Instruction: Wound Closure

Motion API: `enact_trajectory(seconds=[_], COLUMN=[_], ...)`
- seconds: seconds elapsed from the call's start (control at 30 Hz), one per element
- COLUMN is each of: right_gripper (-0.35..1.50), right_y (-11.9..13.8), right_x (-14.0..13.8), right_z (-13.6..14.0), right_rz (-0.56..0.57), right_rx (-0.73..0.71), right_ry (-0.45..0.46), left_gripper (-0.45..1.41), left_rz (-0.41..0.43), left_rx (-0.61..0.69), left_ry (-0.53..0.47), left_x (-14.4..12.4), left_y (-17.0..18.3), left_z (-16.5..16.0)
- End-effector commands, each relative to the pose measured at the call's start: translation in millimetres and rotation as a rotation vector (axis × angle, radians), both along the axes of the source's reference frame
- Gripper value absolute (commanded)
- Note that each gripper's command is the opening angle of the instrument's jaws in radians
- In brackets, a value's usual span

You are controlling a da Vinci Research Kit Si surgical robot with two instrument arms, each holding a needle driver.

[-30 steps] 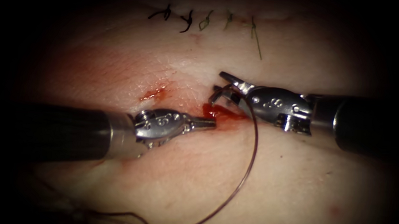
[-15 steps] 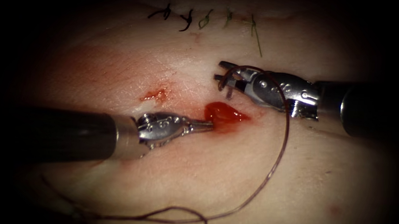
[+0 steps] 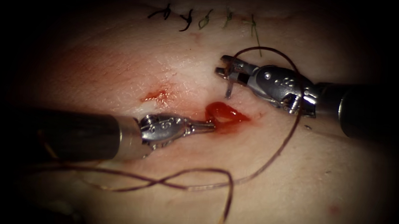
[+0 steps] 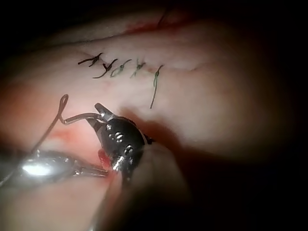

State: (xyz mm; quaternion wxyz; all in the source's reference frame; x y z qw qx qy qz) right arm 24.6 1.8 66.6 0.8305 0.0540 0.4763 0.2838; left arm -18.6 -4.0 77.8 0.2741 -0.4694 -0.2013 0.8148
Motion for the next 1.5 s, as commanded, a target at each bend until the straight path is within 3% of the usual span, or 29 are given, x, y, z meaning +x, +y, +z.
enact_trajectory(seconds=[0.03, 0.53, 0.77, 1.5], right_gripper=[-0.35, -0.35, -0.35, -0.35], right_y=[-0.4, 0.6, 0.9, -1.7], right_x=[0.7, 0.7, 0.3, 0.9], right_z=[0.6, 0.2, 0.4, 1.9], right_rz=[0.007, 0.163, 0.238, 0.303], right_rx=[0.007, 0.176, 0.314, 0.611], right_ry=[-0.007, 0.004, 0.054, 0.145], left_gripper=[-0.08, -0.08, -0.08, -0.10], left_rz=[0.001, 0.005, 0.005, 0.002], left_rx=[0.004, 0.011, 0.012, 0.013], left_ry=[-0.002, -0.004, -0.005, -0.004], left_x=[-0.5, -0.3, -0.3, 0.0], left_y=[-0.5, -0.2, -0.2, 0.2], left_z=[0.5, -0.2, -0.3, -0.7])
